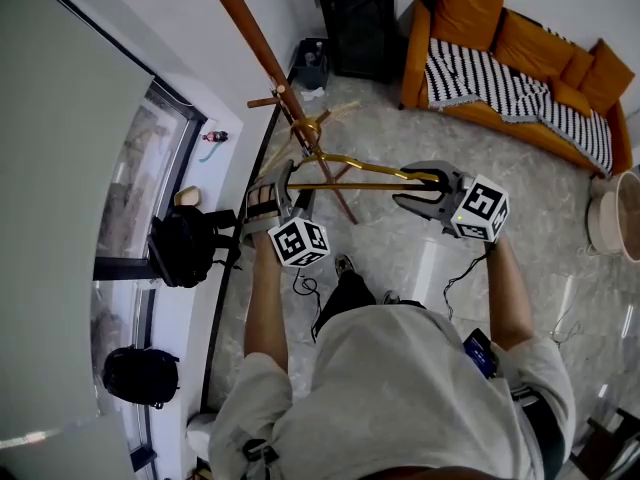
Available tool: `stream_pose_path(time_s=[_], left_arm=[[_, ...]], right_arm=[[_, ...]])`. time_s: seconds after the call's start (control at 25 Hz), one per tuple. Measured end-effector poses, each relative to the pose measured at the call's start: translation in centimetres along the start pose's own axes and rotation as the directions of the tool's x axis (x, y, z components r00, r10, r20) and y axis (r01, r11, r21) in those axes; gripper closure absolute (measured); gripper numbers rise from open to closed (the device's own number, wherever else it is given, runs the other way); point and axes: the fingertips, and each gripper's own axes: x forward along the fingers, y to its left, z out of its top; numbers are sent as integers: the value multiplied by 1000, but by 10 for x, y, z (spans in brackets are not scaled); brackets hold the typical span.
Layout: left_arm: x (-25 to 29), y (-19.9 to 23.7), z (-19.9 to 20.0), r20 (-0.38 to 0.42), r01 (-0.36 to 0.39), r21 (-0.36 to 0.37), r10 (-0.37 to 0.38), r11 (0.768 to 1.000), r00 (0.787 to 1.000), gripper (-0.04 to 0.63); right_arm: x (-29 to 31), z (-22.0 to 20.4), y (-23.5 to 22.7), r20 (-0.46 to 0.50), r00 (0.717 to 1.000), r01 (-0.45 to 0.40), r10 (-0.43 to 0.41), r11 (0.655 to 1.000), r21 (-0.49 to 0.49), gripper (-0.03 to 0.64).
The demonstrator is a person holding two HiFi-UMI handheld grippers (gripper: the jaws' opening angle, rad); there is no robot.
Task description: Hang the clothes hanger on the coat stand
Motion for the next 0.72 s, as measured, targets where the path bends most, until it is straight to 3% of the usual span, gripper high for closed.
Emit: stream_pose_path(time_s=[0.2, 0.36, 0.44, 0.56, 0.64, 0.72], left_arm=[[3, 0, -3, -5, 3, -10, -3, 1000, 1000, 247], [4, -1, -1, -4, 1, -26, -1, 1000, 1000, 249], [6, -1, 0, -7, 0, -26, 0, 1000, 1000, 249], [6, 0, 3, -14, -6, -21, 5, 1000, 1000, 249], [6, -1, 6, -18, -10, -21, 9, 1000, 1000, 250], [6, -2, 10, -20, -18, -24, 17, 1000, 1000, 250]], right_arm=[[0, -8, -6, -93, 994, 47, -60, 989, -138, 385], [-1, -11, -18, -134, 970, 149, -201, 935, -323, 362], [-5, -11, -28, -154, 939, 210, -307, 867, -451, 353], [-10, -11, -39, -161, 874, 266, -458, 729, -631, 342], [-9, -11, -41, -157, 839, 264, -521, 642, -719, 341], [-2, -16, -44, -160, 822, 239, -547, 586, -774, 341]])
